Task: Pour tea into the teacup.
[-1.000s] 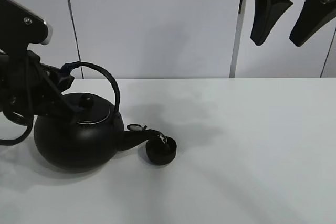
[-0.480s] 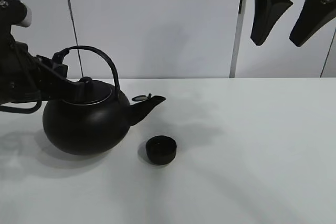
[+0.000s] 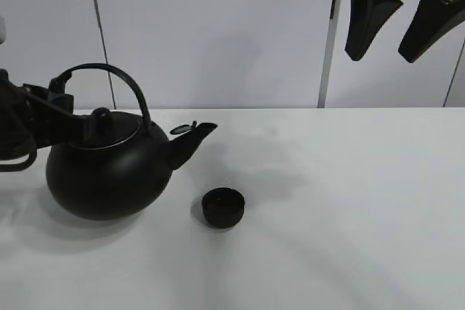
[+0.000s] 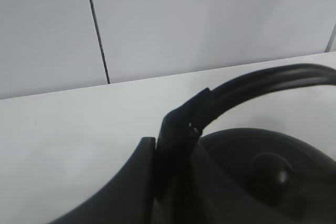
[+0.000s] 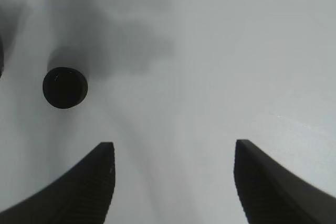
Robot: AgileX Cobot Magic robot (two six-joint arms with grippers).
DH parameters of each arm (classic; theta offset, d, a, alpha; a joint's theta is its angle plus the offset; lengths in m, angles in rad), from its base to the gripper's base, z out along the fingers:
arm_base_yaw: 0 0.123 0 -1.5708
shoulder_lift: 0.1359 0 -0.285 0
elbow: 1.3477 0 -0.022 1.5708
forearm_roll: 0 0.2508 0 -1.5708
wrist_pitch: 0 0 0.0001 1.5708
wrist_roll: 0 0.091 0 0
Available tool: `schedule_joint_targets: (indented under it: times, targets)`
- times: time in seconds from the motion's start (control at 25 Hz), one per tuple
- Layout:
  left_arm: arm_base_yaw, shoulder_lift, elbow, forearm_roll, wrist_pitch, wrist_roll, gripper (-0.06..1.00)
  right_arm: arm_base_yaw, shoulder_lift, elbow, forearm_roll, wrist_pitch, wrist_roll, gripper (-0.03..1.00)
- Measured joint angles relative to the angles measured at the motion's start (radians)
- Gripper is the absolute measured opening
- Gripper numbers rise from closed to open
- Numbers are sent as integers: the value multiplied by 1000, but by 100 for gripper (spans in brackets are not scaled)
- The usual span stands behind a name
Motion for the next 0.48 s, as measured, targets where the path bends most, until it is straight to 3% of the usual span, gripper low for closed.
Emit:
schedule_joint_targets:
  times: [0.48]
  targets:
    - [44,0,53,7,-8,-8,11,0,0,0,0,0,0,45]
